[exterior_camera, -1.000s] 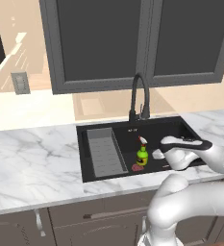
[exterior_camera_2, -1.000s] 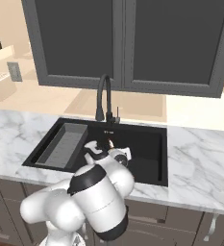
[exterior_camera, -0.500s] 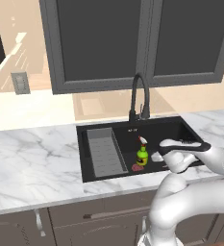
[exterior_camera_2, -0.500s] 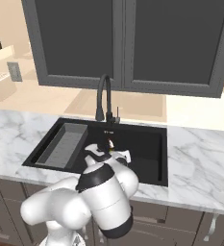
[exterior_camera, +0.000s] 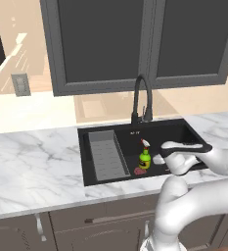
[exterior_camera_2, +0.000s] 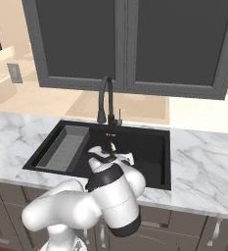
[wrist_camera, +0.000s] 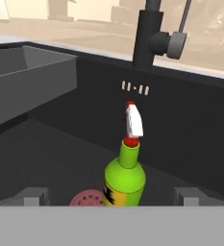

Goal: Pick up the bar soap and spray from the sink, and place them back in the cabinet, and close the cabinet doors.

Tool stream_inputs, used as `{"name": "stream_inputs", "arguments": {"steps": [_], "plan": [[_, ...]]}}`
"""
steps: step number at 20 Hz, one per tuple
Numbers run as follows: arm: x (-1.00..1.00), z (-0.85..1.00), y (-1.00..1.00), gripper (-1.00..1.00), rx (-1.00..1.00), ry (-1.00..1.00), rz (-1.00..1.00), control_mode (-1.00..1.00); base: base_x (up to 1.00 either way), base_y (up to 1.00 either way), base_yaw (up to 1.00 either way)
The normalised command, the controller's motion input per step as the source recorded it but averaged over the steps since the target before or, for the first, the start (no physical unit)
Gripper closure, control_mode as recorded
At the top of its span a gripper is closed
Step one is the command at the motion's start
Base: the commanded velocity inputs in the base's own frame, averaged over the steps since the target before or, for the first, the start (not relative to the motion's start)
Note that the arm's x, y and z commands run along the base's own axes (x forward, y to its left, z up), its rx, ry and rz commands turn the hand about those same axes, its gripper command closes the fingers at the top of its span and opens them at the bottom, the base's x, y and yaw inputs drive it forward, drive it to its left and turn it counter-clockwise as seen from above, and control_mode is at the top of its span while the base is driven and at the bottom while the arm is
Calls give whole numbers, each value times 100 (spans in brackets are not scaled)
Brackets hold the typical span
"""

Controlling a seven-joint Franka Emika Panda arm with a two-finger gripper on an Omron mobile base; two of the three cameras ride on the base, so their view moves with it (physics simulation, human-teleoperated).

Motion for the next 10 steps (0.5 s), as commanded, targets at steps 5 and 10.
{"name": "stream_inputs", "arguments": {"steps": [5,10], "plan": [[20,-7,0,-100,0,0,0,-100,0,0,0],[18,-13,1,-100,0,0,0,-100,0,0,0]]}}
